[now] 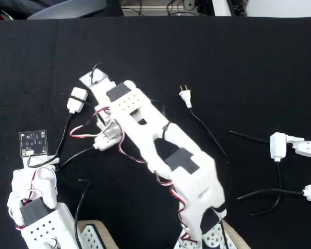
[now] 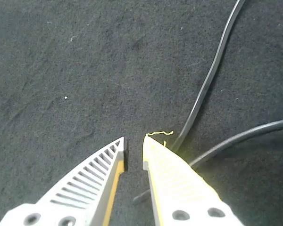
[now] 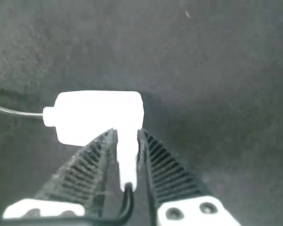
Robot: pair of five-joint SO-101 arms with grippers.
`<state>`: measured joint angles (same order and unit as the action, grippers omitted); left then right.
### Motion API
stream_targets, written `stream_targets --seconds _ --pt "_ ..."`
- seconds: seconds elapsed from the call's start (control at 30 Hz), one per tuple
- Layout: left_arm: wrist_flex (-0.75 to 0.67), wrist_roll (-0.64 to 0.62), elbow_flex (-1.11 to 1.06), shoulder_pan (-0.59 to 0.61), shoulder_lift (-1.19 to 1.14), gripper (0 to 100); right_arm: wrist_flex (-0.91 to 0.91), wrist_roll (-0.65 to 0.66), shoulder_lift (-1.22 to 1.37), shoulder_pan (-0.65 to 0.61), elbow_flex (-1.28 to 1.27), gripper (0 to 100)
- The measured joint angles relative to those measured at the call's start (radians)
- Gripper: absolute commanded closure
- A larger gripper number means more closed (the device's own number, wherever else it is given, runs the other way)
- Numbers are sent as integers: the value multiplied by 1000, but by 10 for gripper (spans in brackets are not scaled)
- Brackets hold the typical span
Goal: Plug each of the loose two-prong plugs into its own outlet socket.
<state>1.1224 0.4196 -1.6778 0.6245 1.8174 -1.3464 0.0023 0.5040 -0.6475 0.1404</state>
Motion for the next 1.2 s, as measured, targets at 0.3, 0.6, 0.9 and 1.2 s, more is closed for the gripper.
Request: stream_targets --seconds 0.3,0.6,0.9,1.2 --pt "0 0 0 0 0 920 5 78 -377 138 -436 987" --pt "0 0 0 0 0 920 3 296 -796 557 -744 987" --pt "0 0 0 0 0 920 89 741 -1007 1217 -873 987" --pt "0 0 0 0 0 920 2 810 -1069 1287 -875 987"
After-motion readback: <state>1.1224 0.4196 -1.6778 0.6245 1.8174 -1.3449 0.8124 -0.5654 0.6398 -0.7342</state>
